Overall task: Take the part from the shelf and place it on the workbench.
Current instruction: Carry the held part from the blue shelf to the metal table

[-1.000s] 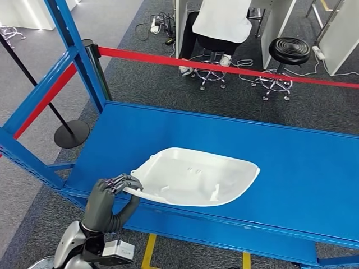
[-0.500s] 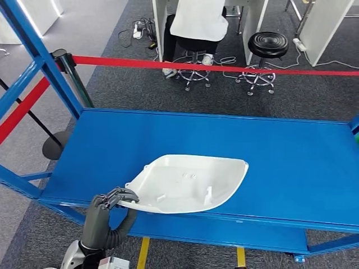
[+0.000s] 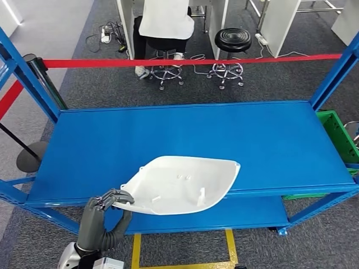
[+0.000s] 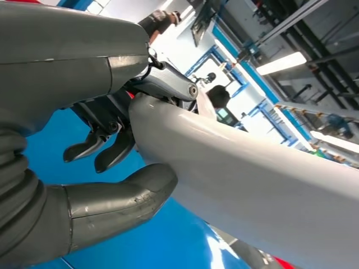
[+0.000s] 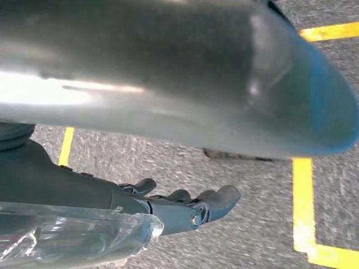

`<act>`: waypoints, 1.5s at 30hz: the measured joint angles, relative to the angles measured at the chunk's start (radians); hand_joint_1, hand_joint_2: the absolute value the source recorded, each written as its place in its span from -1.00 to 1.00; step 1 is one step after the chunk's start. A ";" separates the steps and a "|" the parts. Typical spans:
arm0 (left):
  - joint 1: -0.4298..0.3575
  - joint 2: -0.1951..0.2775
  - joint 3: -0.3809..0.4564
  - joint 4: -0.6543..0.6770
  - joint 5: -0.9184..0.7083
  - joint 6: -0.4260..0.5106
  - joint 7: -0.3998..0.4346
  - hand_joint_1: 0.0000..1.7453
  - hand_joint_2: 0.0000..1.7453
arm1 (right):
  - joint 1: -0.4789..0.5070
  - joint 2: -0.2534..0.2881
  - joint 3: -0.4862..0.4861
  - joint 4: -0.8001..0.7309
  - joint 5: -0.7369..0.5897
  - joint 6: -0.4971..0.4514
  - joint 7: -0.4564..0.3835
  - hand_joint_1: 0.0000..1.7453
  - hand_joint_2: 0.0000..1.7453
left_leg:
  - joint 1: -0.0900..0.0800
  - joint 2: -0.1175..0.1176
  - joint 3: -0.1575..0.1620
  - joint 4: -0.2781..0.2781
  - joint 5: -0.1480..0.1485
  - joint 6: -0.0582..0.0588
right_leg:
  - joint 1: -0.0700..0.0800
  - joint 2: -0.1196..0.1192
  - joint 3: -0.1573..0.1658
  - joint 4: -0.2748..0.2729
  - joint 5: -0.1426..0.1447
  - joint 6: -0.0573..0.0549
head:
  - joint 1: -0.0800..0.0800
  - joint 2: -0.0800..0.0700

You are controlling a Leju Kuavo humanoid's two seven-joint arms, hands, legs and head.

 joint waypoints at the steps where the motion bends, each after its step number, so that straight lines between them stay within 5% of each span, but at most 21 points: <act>1: -0.001 -0.001 0.001 0.000 0.000 -0.002 -0.001 1.00 1.00 | 0.002 0.000 -0.002 0.000 -0.001 -0.001 0.000 -1.00 -1.00 | 0.002 0.012 -0.009 -0.004 0.011 0.006 | 0.001 -0.025 -0.013 0.023 -0.029 0.003 | 0.004 0.000; 4: 0.001 -0.002 0.004 0.001 0.001 -0.010 -0.005 1.00 1.00 | 0.001 0.000 -0.008 0.000 -0.004 -0.004 -0.001 -1.00 -1.00 | 0.002 0.053 -0.043 -0.005 0.039 0.017 | 0.000 -0.091 -0.063 0.204 -0.168 0.017 | 0.012 0.000; 6: 0.002 -0.002 0.006 0.001 0.002 -0.016 -0.009 1.00 1.00 | 0.001 0.000 -0.014 0.000 -0.005 -0.007 -0.002 -1.00 -1.00 | 0.001 0.082 -0.065 -0.004 0.056 0.016 | -0.003 -0.098 -0.062 0.288 -0.184 0.026 | 0.012 0.000; 9: 0.001 -0.002 0.008 0.002 0.004 -0.024 -0.014 1.00 1.00 | 0.001 0.000 -0.022 0.000 -0.006 -0.011 -0.004 -1.00 -1.00 | 0.000 0.118 -0.091 0.000 0.077 0.006 | -0.003 -0.129 0.071 0.155 -0.122 0.031 | 0.012 0.000; 11: 0.000 -0.003 0.010 0.002 0.004 -0.028 -0.017 1.00 1.00 | -0.004 0.000 -0.026 -0.002 -0.006 -0.014 -0.005 -1.00 -1.00 | -0.004 0.139 -0.100 0.005 0.088 -0.004 | 0.003 -0.162 0.167 0.011 -0.130 0.023 | 0.011 0.000; 14: -0.003 -0.004 0.011 0.002 0.004 -0.033 -0.019 1.00 1.00 | -0.005 0.000 -0.032 -0.003 -0.006 -0.016 -0.007 -1.00 -1.00 | -0.004 0.166 -0.104 0.005 0.106 -0.020 | 0.010 -0.152 0.174 -0.037 -0.133 -0.007 | 0.008 0.000; 16: -0.004 -0.005 0.011 0.002 0.004 -0.034 -0.019 1.00 1.00 | -0.004 0.000 -0.036 -0.004 -0.007 -0.017 -0.007 -1.00 -1.00 | 0.000 0.132 -0.115 0.027 0.072 -0.034 | 0.006 -0.133 0.159 -0.040 -0.112 -0.026 | 0.008 0.000; 18: -0.003 -0.005 0.012 0.002 0.005 -0.034 -0.020 1.00 1.00 | -0.006 0.000 -0.040 -0.005 -0.007 -0.017 -0.007 -1.00 -1.00 | 0.003 0.069 -0.144 0.121 -0.022 -0.045 | 0.002 -0.112 0.134 -0.042 -0.086 -0.037 | 0.006 0.000; 20: -0.002 -0.005 0.014 0.003 0.005 -0.034 -0.020 1.00 1.00 | -0.008 0.000 -0.041 -0.006 -0.007 -0.016 -0.008 -1.00 -1.00 | 0.003 0.043 -0.172 0.244 -0.098 -0.047 | 0.001 -0.088 0.102 -0.041 -0.061 -0.038 | 0.004 0.000; 22: -0.003 -0.004 0.015 0.003 0.005 -0.034 -0.020 1.00 1.00 | -0.007 0.000 -0.042 -0.005 -0.007 -0.016 -0.009 -1.00 -1.00 | 0.004 0.038 -0.152 0.271 -0.084 -0.046 | 0.000 -0.063 0.071 -0.040 -0.036 -0.035 | 0.004 0.000; 24: -0.003 -0.004 0.015 0.003 0.008 -0.035 -0.020 1.00 1.00 | -0.006 0.000 -0.044 -0.005 -0.007 -0.018 -0.009 -1.00 -1.00 | 0.008 0.020 -0.070 0.170 -0.029 -0.045 | -0.004 -0.038 0.042 -0.038 -0.012 -0.026 | 0.004 0.000; 27: -0.006 -0.006 0.017 0.003 0.015 -0.040 -0.022 1.00 1.00 | -0.008 0.000 -0.048 -0.007 -0.006 -0.023 -0.010 -1.00 -1.00 | 0.016 -0.041 0.041 -0.003 -0.028 -0.037 | -0.004 -0.006 0.013 -0.037 0.022 -0.007 | 0.003 0.000; 30: -0.007 -0.008 0.023 0.006 0.019 -0.046 -0.024 1.00 1.00 | -0.001 0.000 -0.050 -0.007 -0.006 -0.029 -0.008 -1.00 -1.00 | 0.014 -0.020 0.031 -0.015 -0.025 -0.016 | -0.003 0.006 -0.001 -0.043 0.045 0.010 | 0.004 0.000; 31: -0.007 -0.009 0.024 0.006 0.019 -0.047 -0.024 1.00 1.00 | 0.002 -0.001 -0.052 -0.007 -0.006 -0.029 -0.006 -1.00 -1.00 | 0.013 -0.006 0.024 -0.013 -0.016 -0.007 | -0.001 -0.012 -0.010 -0.028 0.024 0.014 | 0.008 0.000; 33: -0.007 -0.012 0.026 0.008 0.018 -0.049 -0.024 1.00 1.00 | 0.004 -0.001 -0.056 -0.007 -0.008 -0.029 -0.004 -1.00 -1.00 | 0.009 0.021 0.005 -0.012 0.002 0.009 | 0.003 -0.069 -0.039 0.066 -0.072 0.017 | 0.015 0.000; 35: -0.004 -0.012 0.028 0.009 0.018 -0.048 -0.024 1.00 1.00 | 0.001 -0.001 -0.061 -0.007 -0.011 -0.028 -0.006 -1.00 -1.00 | 0.003 0.051 -0.018 -0.011 0.020 0.014 | 0.003 -0.094 -0.066 0.209 -0.160 0.018 | 0.018 0.000; 36: -0.003 -0.012 0.029 0.010 0.018 -0.048 -0.024 1.00 1.00 | 0.000 -0.001 -0.064 -0.007 -0.012 -0.028 -0.008 -1.00 -1.00 | 0.000 0.066 -0.030 -0.011 0.029 0.014 | 0.002 -0.097 -0.067 0.260 -0.172 0.019 | 0.018 0.000; 38: -0.002 -0.012 0.033 0.011 0.018 -0.046 -0.024 1.00 1.00 | 0.001 -0.001 -0.069 -0.007 -0.014 -0.026 -0.012 -1.00 -1.00 | -0.002 0.094 -0.052 -0.010 0.046 0.012 | 0.002 -0.103 -0.018 0.258 -0.134 0.017 | 0.018 0.000; 40: -0.002 -0.012 0.036 0.011 0.017 -0.042 -0.024 1.00 1.00 | 0.000 -0.001 -0.072 -0.007 -0.016 -0.025 -0.014 -1.00 -1.00 | -0.005 0.115 -0.067 -0.008 0.059 0.005 | 0.005 -0.133 0.097 0.124 -0.105 0.014 | 0.018 0.000; 42: -0.002 -0.012 0.041 0.010 0.015 -0.038 -0.024 1.00 1.00 | -0.005 0.000 -0.074 -0.007 -0.015 -0.023 -0.015 -1.00 -1.00 | -0.009 0.135 -0.074 -0.006 0.072 -0.004 | 0.013 -0.163 0.190 -0.016 -0.123 0.004 | 0.017 0.000; 45: -0.002 -0.012 0.048 0.010 0.012 -0.034 -0.027 1.00 1.00 | -0.004 0.001 -0.074 -0.007 -0.013 -0.022 -0.013 -1.00 -1.00 | -0.007 0.158 -0.081 -0.003 0.083 -0.017 | 0.018 -0.149 0.191 -0.059 -0.126 -0.014 | 0.015 0.000</act>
